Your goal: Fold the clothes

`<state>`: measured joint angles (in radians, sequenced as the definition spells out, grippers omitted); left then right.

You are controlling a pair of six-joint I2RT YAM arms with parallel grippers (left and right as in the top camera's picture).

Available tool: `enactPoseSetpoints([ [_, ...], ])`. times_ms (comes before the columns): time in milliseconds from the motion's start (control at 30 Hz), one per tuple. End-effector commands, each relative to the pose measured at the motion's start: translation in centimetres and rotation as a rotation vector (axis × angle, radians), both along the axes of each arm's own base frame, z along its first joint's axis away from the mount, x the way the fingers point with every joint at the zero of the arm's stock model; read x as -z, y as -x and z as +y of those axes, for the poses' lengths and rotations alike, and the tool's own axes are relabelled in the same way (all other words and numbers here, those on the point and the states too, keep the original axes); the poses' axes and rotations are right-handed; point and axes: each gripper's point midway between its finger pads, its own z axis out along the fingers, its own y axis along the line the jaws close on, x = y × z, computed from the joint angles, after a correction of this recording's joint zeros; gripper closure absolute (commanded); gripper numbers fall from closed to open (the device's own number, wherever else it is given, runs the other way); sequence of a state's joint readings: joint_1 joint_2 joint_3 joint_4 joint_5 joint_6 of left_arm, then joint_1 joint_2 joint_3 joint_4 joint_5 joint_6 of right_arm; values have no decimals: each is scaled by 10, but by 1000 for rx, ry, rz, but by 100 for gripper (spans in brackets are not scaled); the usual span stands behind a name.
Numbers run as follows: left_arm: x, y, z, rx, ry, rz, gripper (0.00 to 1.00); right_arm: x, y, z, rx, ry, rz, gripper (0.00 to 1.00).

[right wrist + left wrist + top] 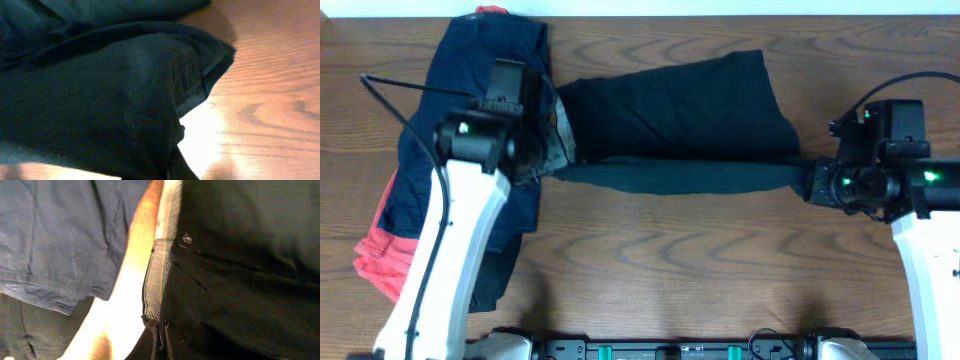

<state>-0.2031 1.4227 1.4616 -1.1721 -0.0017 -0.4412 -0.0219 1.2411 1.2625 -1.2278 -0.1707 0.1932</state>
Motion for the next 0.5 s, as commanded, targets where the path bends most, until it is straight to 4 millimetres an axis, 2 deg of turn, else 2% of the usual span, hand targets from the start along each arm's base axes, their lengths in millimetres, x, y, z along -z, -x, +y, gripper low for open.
enactPoseSetpoints([
  [0,-28,12,13,-15,-99,-97,94,-30,8,-19,34,68,-107,99],
  [167,-39,37,13,-16,-99,-97,94,-59,31,-18,40,72,-187,99],
  [267,-42,46,13,-12,-96,-96,94,-67,39,-18,42,73,-210,99],
  [367,-44,51,14,-17,-93,-97,94,-71,40,-18,44,77,-229,99],
  [467,-45,49,14,-18,-92,-107,94,-72,31,-19,45,78,-248,99],
])
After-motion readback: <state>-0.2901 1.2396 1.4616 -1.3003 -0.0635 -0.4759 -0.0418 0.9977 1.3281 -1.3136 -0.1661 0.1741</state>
